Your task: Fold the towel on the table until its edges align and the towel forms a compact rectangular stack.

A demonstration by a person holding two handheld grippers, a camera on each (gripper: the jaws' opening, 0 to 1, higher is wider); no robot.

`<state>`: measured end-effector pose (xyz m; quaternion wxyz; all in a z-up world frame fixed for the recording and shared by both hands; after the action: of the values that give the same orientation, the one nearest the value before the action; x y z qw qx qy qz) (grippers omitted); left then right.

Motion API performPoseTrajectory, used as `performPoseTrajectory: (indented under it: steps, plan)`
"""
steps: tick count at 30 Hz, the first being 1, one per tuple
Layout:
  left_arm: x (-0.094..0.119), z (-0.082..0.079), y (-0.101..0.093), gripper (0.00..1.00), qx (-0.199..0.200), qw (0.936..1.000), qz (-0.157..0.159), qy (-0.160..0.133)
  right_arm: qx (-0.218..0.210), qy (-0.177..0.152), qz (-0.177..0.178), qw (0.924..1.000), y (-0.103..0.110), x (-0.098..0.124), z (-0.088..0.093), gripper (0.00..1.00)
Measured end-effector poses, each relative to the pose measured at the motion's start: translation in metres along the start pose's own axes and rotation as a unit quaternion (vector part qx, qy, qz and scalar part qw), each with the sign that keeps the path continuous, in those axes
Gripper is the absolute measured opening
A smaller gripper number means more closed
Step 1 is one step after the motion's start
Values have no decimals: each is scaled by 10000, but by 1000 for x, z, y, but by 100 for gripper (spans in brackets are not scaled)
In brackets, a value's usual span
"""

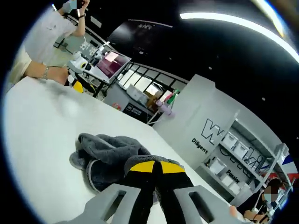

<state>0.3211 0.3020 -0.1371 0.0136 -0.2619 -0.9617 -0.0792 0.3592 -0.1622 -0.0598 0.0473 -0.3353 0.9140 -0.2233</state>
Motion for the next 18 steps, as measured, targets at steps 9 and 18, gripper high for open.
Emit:
performPoseTrajectory:
  steps: [9, 18]
  plan:
    - [2, -5, -5, 85, 25, 9999, 58, -119, 398, -293, 159, 9987, -7, 0, -47, 0]
    - [2, -8, -5, 85, 51, 9998, 68, -177, 593, -661, 317, 9955, -20, 6, -95, 0]
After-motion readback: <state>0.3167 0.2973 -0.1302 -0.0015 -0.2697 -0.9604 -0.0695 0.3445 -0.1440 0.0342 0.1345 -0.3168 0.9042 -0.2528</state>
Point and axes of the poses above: the point that each gripper's makers call its tool centre point, and the gripper's own axes: x roughly backward along the fingers, y roughly to its left, z roughly out of its underside, the point moved 10 cm from there along x, roughly backward along the fingers, and after that the axes turned 14 degrees about -x, right-handed, at the moved point
